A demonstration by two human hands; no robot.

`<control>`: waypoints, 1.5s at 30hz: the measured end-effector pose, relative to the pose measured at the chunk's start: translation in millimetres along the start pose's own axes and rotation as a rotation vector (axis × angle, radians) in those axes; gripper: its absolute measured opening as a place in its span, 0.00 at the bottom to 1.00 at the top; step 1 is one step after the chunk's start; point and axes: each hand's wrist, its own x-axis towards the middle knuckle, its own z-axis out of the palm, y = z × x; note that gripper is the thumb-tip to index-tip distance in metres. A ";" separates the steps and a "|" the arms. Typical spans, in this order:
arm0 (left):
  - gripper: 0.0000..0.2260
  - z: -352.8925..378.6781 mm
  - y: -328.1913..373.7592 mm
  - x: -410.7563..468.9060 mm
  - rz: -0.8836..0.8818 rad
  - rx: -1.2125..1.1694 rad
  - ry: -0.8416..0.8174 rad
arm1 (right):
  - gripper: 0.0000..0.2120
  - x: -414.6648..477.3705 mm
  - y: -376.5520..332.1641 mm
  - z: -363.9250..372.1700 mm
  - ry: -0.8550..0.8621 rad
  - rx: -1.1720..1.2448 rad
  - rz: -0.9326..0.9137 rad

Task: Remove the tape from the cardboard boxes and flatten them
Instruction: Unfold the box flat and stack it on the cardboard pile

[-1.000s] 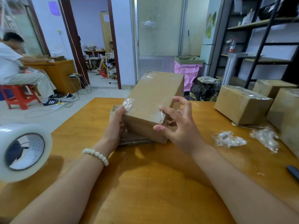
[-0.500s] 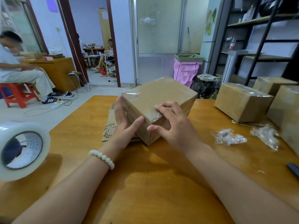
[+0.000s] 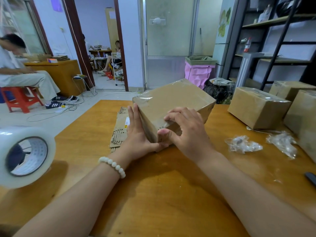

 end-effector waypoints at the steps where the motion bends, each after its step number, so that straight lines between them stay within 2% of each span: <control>1: 0.60 0.4 -1.0 0.6 -0.004 -0.012 -0.008 | 0.22 0.4 -1.2 -0.4 0.004 0.004 -0.004; 8: 0.65 -0.4 -0.7 1.9 -0.064 0.082 -0.060 | 0.30 2.0 -5.0 0.6 -0.072 -0.040 0.013; 13: 0.64 1.1 -4.9 4.2 -0.075 0.088 -0.113 | 0.28 2.5 -5.9 0.4 -0.062 -0.065 0.013; 17: 0.65 2.1 -11.3 6.6 -0.059 0.049 -0.094 | 0.24 -0.5 -6.4 2.2 -0.048 -0.051 0.009; 22: 0.64 2.7 -11.6 8.0 -0.073 0.068 -0.118 | 0.29 0.6 -4.7 3.7 -0.010 -0.149 -0.012; 26: 0.68 1.5 -11.0 7.9 -0.088 0.025 -0.118 | 0.24 0.0 -4.8 3.5 -0.021 -0.087 -0.052; 32: 0.67 1.6 -9.8 8.7 -0.133 0.045 -0.166 | 0.16 0.5 -7.6 2.5 0.004 0.005 -0.130; 36: 0.69 2.0 -15.9 10.0 -0.108 -0.001 -0.139 | 0.16 1.4 -5.9 0.8 0.021 0.061 -0.151; 40: 0.64 1.3 -19.3 8.9 -0.065 -0.040 -0.112 | 0.18 2.3 -3.9 -1.9 -0.026 0.090 -0.157; 45: 0.66 2.5 -24.3 10.4 -0.048 -0.075 -0.105 | 0.19 1.7 -2.4 -3.2 -0.054 0.069 -0.167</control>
